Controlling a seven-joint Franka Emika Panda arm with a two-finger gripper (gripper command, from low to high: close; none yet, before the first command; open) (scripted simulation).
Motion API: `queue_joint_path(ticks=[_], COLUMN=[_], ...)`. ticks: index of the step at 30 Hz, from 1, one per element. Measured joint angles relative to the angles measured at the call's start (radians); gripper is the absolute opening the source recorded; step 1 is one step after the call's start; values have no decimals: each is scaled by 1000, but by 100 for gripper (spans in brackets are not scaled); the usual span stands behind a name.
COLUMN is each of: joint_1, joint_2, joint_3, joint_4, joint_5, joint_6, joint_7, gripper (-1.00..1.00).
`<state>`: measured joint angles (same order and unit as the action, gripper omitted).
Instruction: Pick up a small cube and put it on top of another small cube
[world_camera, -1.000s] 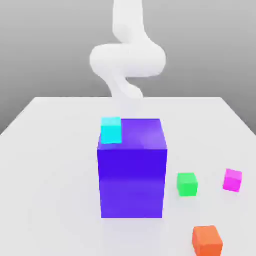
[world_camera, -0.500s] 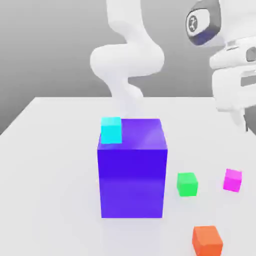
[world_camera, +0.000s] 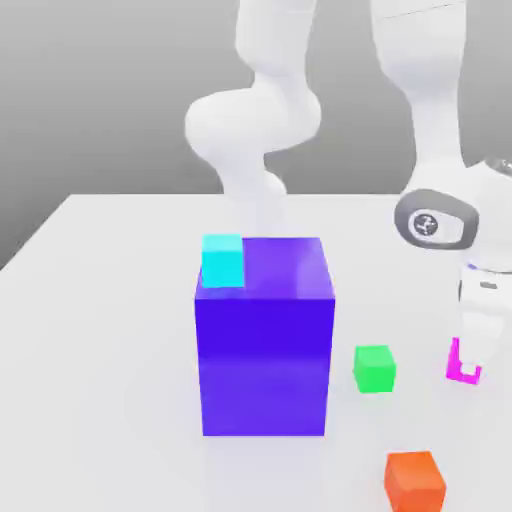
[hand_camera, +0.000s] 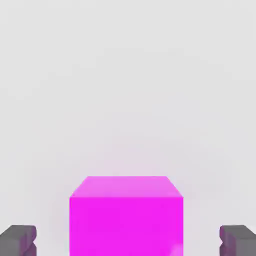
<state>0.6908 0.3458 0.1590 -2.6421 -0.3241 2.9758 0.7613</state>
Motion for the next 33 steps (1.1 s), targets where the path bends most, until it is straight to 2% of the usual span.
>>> queue_joint_path(ticks=[5, 7, 12, 16, 19, 24, 31, 32, 33], joint_1=[9, -16, -89, -153, -167, -200, -231, -245, -249], joint_2=[12, -22, -194, -344, -455, -588, -369, -344, -344], joint_3=[-12, 20, 128, 109, 62, -25, -30, -22, -21], joint_4=[3, -6, -46, -133, -204, -309, -309, -308, -308], joint_5=[-11, 14, 182, 323, 385, 399, 329, 317, 317], joint_6=[10, -18, -144, -201, -238, -267, -49, -25, -25], joint_7=[9, -11, -139, -338, -470, -608, -574, -566, -566], gripper=[-100, -100, -100, -100, -100, -100, -100, 100, 100])
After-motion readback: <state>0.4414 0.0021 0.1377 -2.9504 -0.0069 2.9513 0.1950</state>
